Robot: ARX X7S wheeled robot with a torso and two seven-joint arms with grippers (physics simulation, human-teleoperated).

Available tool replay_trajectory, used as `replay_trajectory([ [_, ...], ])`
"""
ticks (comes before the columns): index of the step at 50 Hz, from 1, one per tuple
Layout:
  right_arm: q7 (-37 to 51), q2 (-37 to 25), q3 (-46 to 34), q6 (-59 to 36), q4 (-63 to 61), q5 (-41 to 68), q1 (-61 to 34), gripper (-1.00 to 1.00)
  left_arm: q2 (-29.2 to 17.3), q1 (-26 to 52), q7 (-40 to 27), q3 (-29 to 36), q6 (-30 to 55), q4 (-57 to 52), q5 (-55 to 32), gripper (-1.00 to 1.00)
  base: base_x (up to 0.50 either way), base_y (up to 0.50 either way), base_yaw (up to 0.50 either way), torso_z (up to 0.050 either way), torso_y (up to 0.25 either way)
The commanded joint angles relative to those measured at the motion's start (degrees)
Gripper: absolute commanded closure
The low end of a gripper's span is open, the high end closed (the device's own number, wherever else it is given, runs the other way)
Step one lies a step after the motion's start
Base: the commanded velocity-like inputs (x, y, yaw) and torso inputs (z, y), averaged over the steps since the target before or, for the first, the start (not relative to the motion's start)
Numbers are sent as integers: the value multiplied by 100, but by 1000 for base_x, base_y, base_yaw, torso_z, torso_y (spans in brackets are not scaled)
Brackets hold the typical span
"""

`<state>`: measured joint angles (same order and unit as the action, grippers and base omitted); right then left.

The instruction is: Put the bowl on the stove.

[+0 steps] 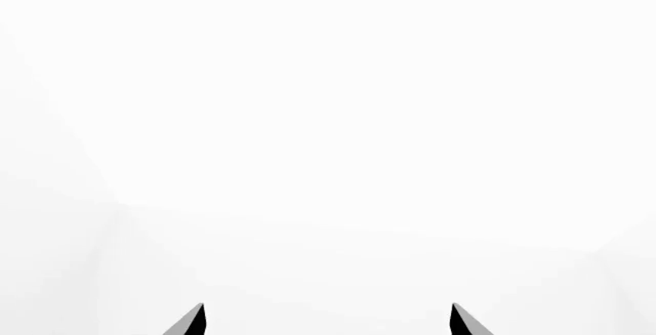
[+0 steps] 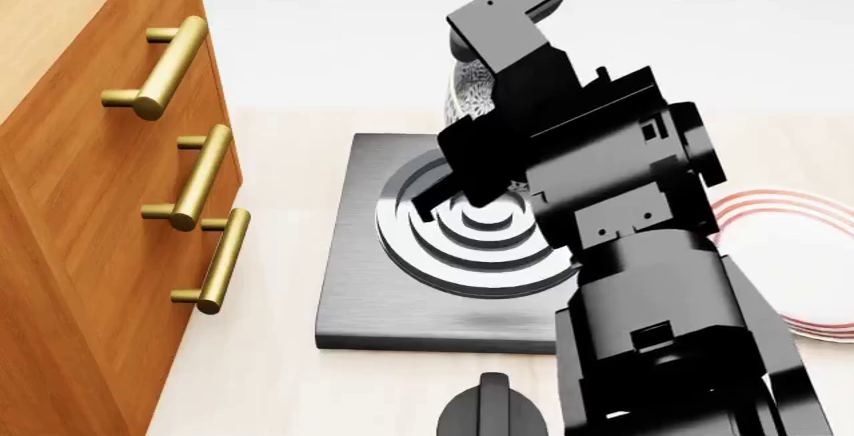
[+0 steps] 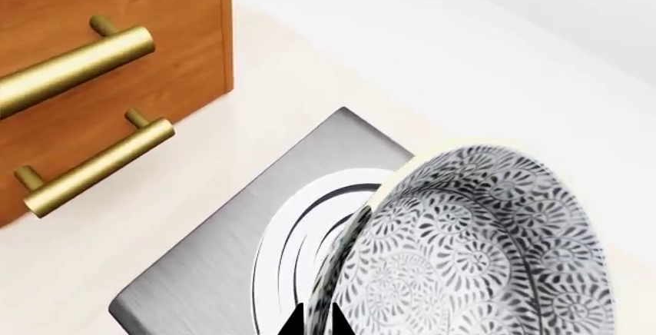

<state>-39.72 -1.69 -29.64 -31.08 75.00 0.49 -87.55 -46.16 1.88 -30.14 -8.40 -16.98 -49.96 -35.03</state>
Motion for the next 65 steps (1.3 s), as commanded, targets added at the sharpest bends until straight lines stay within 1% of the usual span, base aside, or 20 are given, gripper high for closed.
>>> replay_trajectory([
  [1,25,26,74,4,-1,-24,-29,100,21,-41,-49,-49,34,-1,147,-100,0,0,0,0,0],
  [8,25,26,74,4,-1,-24,-29,100,25,-54,-4,-37,1,-1,193,-100,0,0,0,0,-184],
  [9,25,26,74,4,-1,-24,-29,100,63,-8,-98,-44,46,11,171,-100,0,0,0,0,-250],
  [11,25,26,74,4,-1,-24,-29,100,64,1,-129,-45,78,15,180,-100,0,0,0,0,-28],
  [12,25,26,74,4,-1,-24,-29,100,60,17,-181,-56,107,42,45,-100,0,0,0,0,0],
  [17,25,26,74,4,-1,-24,-29,100,43,-2,-188,-86,119,10,100,-100,0,0,0,0,0],
  [24,25,26,74,4,-1,-24,-29,100,40,1,-165,-57,128,-7,184,-100,0,0,0,0,0],
  [27,25,26,74,4,-1,-24,-29,100,22,-40,-55,-38,28,-8,90,-100,0,0,0,0,0],
  [33,25,26,74,4,-1,-24,-29,100,41,-16,-124,-78,59,9,126,-100,0,0,0,0,-223],
  [40,25,26,74,4,-1,-24,-29,100,76,-33,-178,-123,51,27,102,-100,0,0,0,0,-4],
  [52,25,26,74,4,-1,-24,-29,100,60,-54,-124,-80,63,7,220,-100,0,0,0,0,0],
  [56,25,26,74,4,-1,-24,-29,100,58,-94,-6,-61,-60,8,145,-100,0,0,0,0,0],
  [59,25,26,74,4,-1,-24,-29,100,42,-98,51,-22,-67,8,193,-100,0,0,0,0,-221],
  [62,25,26,74,4,-1,-24,-29,100,69,-47,-40,-51,-27,32,160,-100,0,0,0,0,-250],
  [65,25,26,74,4,-1,-24,-29,100,78,-57,-29,-43,-38,39,179,-100,0,0,0,0,-20],
])
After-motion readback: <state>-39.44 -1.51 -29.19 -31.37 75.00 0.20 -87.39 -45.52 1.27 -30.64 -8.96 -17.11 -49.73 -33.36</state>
